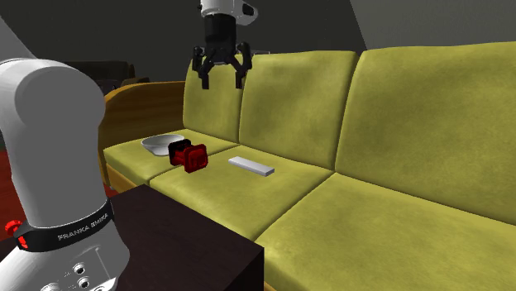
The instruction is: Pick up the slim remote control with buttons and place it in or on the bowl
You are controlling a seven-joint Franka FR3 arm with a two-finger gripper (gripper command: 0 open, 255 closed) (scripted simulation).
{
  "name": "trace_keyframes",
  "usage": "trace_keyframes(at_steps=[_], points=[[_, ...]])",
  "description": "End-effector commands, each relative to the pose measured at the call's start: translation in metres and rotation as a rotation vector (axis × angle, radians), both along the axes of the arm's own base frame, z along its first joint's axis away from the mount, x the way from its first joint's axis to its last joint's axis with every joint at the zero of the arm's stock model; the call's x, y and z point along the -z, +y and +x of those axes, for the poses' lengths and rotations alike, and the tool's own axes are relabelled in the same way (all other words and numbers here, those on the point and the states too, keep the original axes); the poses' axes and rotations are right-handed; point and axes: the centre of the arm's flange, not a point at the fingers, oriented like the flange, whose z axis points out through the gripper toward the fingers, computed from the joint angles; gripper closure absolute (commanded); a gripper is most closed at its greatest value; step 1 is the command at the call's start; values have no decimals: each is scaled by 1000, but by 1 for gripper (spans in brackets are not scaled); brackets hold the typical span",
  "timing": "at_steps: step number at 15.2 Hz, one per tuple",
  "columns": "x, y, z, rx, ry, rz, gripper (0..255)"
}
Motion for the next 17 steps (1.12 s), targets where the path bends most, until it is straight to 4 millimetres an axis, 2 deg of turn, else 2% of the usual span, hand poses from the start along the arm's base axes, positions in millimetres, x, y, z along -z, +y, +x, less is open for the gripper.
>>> trace_keyframes(at_steps=[1,9,17], points=[[21,0,17,-69,-7,9,0],[97,2,82,-328,-26,43,0],[172,23,146,-587,-44,77,0]])
